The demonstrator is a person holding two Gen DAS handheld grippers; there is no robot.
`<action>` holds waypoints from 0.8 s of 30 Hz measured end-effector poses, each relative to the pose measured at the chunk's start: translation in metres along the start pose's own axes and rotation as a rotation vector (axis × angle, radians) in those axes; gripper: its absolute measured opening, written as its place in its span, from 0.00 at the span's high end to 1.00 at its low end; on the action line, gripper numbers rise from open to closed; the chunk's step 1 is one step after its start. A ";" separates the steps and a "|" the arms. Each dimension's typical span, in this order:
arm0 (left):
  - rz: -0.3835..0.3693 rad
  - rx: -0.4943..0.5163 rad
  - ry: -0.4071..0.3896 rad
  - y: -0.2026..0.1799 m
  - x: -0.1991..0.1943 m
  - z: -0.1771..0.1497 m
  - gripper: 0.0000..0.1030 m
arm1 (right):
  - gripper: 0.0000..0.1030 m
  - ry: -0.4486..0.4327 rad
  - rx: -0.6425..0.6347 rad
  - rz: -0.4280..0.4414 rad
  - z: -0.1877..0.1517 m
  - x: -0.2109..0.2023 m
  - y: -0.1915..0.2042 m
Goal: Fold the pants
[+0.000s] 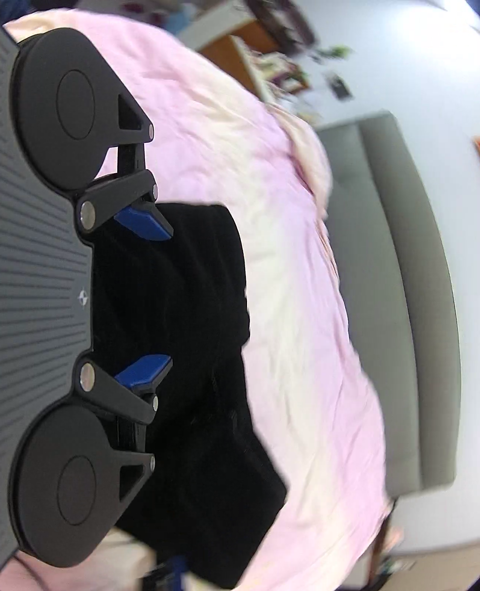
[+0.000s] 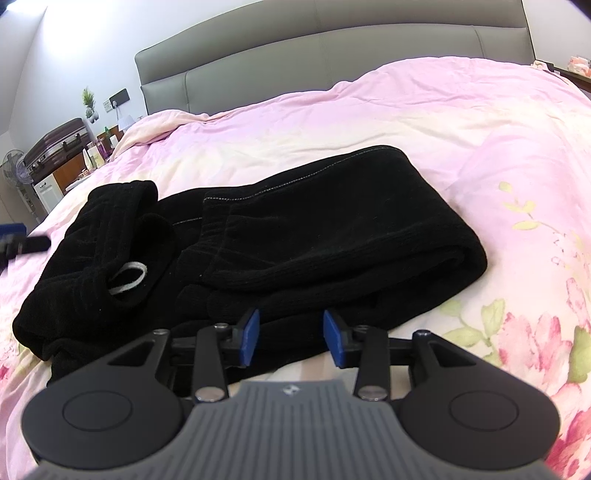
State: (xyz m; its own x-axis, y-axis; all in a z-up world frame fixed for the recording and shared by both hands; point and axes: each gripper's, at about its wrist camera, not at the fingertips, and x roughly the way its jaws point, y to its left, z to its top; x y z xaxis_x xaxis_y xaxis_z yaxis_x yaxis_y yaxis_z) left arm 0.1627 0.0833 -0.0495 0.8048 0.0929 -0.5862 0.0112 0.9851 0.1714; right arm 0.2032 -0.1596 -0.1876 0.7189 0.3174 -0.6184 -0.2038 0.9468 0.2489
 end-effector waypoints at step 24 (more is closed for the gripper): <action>-0.058 -0.209 0.144 0.012 0.002 -0.049 0.20 | 0.59 -0.018 -0.008 0.003 0.007 0.005 -0.005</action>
State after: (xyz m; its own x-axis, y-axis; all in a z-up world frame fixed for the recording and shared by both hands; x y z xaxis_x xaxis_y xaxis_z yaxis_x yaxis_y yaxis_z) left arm 0.1357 0.1025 -0.0877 0.7134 0.0406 -0.6995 -0.0806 0.9965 -0.0243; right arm 0.2125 -0.1633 -0.1869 0.7299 0.3196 -0.6042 -0.2118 0.9462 0.2446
